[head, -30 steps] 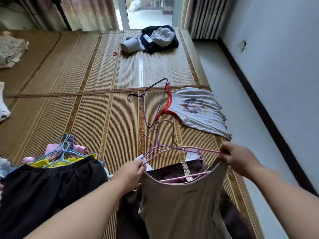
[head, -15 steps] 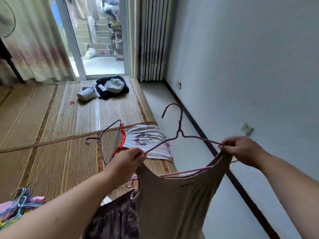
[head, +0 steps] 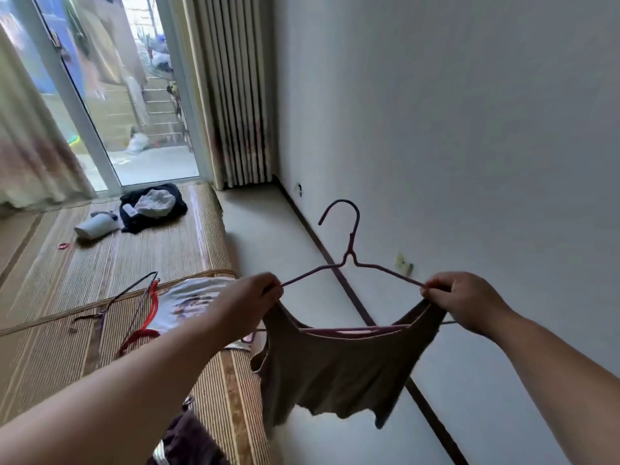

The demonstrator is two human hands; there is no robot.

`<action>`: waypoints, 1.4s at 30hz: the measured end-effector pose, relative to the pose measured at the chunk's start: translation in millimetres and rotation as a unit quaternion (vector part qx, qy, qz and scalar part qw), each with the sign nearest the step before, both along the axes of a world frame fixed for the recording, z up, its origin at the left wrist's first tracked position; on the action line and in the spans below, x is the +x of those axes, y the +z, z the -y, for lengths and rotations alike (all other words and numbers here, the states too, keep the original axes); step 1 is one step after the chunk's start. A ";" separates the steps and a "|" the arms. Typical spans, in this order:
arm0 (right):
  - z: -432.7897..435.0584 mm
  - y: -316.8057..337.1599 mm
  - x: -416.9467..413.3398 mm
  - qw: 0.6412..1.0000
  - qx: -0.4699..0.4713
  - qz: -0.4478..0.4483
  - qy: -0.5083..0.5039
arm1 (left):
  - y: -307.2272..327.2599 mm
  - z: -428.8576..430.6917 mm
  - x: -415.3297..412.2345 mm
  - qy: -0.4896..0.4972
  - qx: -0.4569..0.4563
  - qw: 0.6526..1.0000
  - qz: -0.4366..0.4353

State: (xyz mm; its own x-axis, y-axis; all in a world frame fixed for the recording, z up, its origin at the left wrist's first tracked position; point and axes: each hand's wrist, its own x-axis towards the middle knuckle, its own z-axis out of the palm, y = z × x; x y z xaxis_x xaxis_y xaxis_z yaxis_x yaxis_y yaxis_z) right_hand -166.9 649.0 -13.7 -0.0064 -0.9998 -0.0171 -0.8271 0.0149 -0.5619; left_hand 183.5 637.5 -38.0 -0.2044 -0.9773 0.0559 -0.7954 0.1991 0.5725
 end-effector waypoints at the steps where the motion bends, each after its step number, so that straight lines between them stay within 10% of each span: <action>1: 9.7 1.3 -21.0 1.000 0.000 -0.006 0.004 | 0.6 8.0 -25.2 0.007 0.002 1.000 -0.001; 15: 172.3 -4.7 -68.0 0.997 -0.045 -0.029 0.060 | -17.8 89.4 -91.5 0.153 0.031 0.986 -0.061; 42: 521.9 -105.3 504.4 0.880 0.040 -0.092 0.463 | -133.6 211.3 275.1 0.561 0.161 0.808 -0.080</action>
